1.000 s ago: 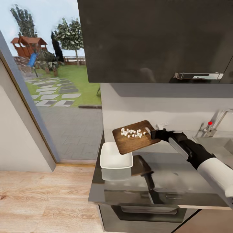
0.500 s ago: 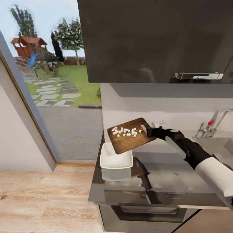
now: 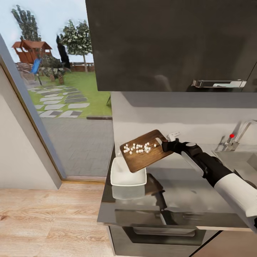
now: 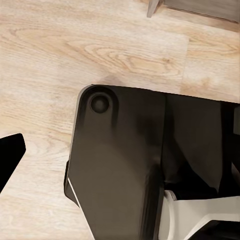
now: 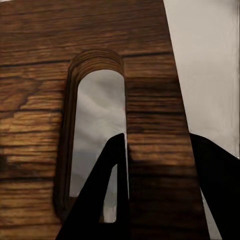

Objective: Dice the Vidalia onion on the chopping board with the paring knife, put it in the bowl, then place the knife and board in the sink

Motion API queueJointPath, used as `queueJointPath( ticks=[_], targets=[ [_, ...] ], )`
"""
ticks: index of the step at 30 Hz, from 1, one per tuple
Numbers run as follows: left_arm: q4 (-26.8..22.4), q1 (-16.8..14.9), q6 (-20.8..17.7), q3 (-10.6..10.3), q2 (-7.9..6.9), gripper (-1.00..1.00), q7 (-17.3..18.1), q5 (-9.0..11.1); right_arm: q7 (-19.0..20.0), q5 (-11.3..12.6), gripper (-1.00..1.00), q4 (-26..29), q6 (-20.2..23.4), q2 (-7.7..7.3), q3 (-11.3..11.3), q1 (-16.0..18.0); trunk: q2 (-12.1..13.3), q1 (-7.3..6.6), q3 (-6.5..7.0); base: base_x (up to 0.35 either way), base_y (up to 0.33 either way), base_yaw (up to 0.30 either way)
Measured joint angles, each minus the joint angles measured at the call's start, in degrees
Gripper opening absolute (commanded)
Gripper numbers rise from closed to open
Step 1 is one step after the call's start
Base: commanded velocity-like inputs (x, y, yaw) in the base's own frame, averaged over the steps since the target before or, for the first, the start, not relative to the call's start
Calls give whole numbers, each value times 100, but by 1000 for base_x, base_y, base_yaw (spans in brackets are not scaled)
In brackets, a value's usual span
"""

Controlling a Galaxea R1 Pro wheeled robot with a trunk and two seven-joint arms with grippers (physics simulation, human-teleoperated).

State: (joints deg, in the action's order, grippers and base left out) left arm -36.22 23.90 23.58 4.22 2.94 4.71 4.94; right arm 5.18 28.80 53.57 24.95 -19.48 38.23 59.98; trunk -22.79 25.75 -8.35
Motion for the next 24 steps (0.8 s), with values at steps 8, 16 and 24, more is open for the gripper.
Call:
queueJointPath(
  ticks=[8, 16, 24],
  targets=[
    [0, 0, 0, 0, 0, 100, 0, 0, 1, -172, -100, -62, -11, -6, -13, 3, 0, 0, 0, 0, 0, 0],
    [0, 0, 0, 1, 0, 100, 1, -2, 0, -177, -100, -67, -11, -7, -11, 5, 0, 0, 0, 0, 0, 0],
    [0, 0, 0, 0, 0, 100, 2, -1, -211, -264, -100, -68, -3, -9, -7, 3, 0, 0, 0, 0, 0, 0]
  ],
)
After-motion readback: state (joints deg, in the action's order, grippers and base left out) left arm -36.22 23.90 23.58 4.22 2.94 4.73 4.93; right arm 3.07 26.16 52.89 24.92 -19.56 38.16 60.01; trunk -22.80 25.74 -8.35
